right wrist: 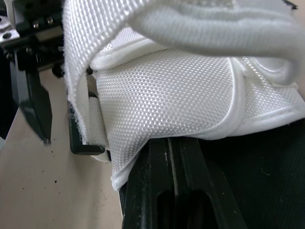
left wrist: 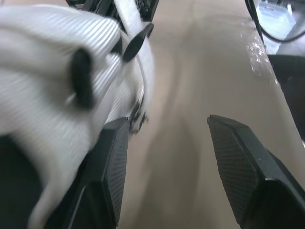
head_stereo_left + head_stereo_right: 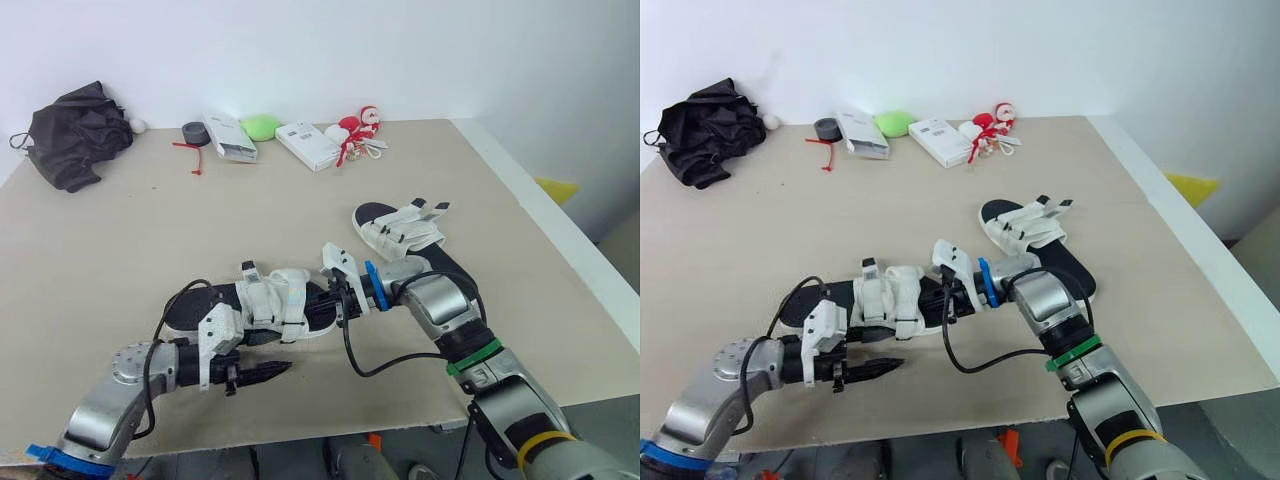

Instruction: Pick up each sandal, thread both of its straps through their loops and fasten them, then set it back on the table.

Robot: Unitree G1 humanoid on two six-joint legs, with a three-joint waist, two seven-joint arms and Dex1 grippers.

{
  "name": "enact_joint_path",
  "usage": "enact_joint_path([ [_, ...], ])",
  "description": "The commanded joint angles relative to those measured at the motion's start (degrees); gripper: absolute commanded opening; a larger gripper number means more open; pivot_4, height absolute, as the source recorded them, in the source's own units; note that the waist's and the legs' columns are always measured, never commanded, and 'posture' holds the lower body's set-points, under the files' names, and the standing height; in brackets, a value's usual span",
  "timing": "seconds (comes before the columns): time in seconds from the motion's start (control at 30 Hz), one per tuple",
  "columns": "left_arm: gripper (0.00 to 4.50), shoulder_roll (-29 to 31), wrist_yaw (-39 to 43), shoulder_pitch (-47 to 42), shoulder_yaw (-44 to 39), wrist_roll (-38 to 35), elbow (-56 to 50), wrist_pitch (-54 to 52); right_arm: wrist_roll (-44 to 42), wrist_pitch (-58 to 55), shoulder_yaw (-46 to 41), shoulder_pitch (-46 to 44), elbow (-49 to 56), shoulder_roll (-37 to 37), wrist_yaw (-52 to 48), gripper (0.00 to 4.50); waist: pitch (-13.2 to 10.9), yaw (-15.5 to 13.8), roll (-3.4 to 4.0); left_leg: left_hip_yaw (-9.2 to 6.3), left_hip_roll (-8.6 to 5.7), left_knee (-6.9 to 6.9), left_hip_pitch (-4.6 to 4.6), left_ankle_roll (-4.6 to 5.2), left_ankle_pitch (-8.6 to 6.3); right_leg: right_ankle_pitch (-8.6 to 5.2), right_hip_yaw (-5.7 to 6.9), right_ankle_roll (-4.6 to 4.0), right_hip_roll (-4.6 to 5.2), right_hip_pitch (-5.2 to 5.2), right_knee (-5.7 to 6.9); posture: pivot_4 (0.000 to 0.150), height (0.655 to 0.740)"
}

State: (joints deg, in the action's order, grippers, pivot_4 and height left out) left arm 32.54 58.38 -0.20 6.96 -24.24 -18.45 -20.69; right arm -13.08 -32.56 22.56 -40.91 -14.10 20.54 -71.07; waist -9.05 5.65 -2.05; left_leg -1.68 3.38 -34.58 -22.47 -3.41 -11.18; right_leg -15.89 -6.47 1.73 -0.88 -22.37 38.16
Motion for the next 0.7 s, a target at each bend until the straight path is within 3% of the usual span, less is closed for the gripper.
enact_joint_path([
  [0.03, 2.71, -1.1, -2.0, -1.9, -0.1, -0.7, -0.1, -0.8, 2.5, -2.1, 3.1, 2.3, -2.0, 0.9, 0.6, 0.0, 0.0, 0.0, 0.0, 0.0, 0.0, 0.0, 0.0, 0.0, 0.0, 0.0, 0.0, 0.0, 0.0, 0.0, 0.0, 0.15, 0.738],
  [0.37, 2.71, -2.6, -4.2, -3.6, 0.5, -1.3, 1.3, -6.9, 2.6, -2.3, 3.1, 2.7, -1.3, 1.5, 0.9, 0.0, 0.0, -0.4, 0.03, -0.03, -0.1, -0.17, 0.0, 0.03, 0.02, 0.02, -0.01, 0.03, 0.07, 0.09, 0.0, 0.15, 0.738],
  [0.53, 0.37, -3.4, -6.2, -4.7, 0.5, -1.0, 2.3, -9.0, 2.5, -2.4, 3.2, 2.7, -1.2, 1.3, 1.1, 0.0, 0.0, -0.5, 0.04, -0.04, -0.12, -0.2, 0.0, 0.06, 0.04, 0.04, -0.01, 0.02, 0.07, 0.11, 0.0, 0.15, 0.738],
  [0.57, 0.09, -3.4, -6.6, -5.0, 0.6, -1.2, 2.1, -9.7, 2.5, -2.4, 3.1, 2.7, -1.2, 1.3, 1.1, 0.0, 0.0, -0.5, 0.05, -0.04, -0.11, -0.2, 0.0, 0.06, 0.04, 0.05, -0.01, 0.05, 0.07, 0.1, 0.0, 0.15, 0.738],
  [0.7, 0.09, -3.1, -7.3, -5.3, 0.5, -1.9, 0.9, -11.9, 2.4, -2.6, 3.0, 2.9, -1.0, 1.3, 1.2, 0.0, 0.0, -0.7, 0.07, -0.04, -0.11, -0.19, 0.0, 0.06, 0.04, 0.08, -0.01, 0.11, 0.07, 0.11, 0.0, 0.15, 0.738],
])
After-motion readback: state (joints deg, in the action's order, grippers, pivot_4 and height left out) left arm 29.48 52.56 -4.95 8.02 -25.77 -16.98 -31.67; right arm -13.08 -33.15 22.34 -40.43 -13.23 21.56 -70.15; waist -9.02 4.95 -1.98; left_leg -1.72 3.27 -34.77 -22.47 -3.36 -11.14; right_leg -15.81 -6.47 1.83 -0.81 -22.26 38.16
